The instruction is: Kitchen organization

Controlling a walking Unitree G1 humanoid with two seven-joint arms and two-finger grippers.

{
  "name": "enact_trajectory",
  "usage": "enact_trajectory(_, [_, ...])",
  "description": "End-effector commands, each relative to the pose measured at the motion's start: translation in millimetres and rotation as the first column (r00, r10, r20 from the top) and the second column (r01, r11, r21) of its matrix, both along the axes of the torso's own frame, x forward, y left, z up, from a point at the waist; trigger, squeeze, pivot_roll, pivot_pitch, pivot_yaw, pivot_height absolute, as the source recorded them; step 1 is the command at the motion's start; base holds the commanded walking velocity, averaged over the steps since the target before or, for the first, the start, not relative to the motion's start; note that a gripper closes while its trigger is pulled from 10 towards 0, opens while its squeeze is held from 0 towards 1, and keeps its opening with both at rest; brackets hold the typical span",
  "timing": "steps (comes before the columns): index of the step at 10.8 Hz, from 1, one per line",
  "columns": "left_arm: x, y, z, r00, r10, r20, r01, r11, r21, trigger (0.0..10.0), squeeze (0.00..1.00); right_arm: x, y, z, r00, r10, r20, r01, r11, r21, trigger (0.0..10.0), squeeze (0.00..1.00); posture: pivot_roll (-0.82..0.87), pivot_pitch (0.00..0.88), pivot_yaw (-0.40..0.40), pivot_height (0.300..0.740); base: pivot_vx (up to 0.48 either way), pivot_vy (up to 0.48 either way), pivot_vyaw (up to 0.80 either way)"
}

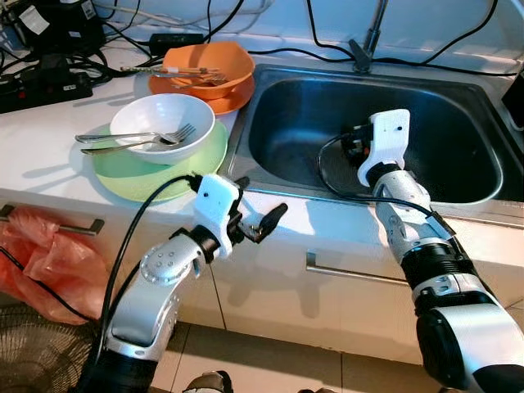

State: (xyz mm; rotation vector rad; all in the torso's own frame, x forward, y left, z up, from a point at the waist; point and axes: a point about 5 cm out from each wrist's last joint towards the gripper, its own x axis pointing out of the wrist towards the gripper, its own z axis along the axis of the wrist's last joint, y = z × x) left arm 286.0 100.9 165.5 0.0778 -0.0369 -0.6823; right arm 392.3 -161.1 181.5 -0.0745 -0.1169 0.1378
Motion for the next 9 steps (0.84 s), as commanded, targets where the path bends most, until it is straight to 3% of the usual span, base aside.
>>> enact_trajectory(1, [0.9, 1.4, 2, 1.0, -0.004, 0.001, 0.004, 1.0, 0.014, 10.0, 0.87, 0.3, -1.3, 0, 1.0, -0.014, 0.0, 0.014, 0.999, 0.048, 10.0, 1.0, 0.11, 0.098, 0.033, 0.74, 0.0, 0.0, 0.0])
enact_trajectory(9, [6.6, -8.9, 6, 1.0, -0.022, 0.02, 0.021, 1.0, 0.013, 10.0, 0.87, -0.9, 8.2, -4, 1.0, -0.016, -0.004, 0.016, 0.995, 0.097, 10.0, 1.0, 0.12, 0.065, 0.04, 0.74, 0.0, 0.0, 0.0])
